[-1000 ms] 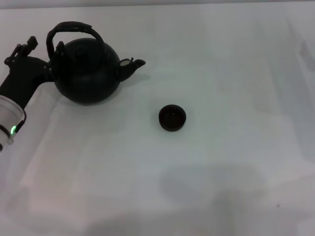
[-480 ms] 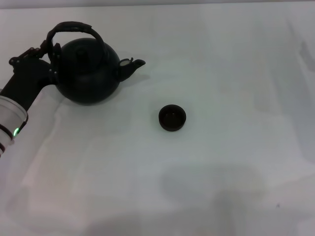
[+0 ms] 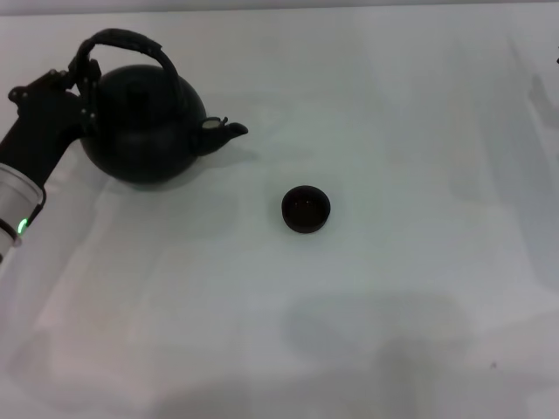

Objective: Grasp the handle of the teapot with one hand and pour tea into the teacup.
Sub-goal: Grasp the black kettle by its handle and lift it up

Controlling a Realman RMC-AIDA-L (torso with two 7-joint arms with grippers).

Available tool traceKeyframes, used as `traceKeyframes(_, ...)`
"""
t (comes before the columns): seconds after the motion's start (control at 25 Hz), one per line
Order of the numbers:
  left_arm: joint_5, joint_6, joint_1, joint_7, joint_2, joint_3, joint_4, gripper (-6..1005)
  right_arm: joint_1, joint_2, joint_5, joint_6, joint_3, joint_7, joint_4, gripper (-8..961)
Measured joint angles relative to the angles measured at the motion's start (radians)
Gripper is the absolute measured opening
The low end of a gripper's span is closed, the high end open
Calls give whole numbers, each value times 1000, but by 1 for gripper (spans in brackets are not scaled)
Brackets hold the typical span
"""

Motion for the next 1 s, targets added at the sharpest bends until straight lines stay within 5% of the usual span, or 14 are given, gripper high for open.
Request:
traceKeyframes(0.36,52,143,-47,-88,6,6,-85,113,1,0,0,-2,-3,18,0,855)
traceKeyframes(0.48,167,203,-107,-161,8,7,-183,114,-1,0,0,-15,-3,25,0,855)
traceKeyframes(1.0,250,149,-212,-92,4,31,-228,113,2,-1,0,-36,2,25,-9,855)
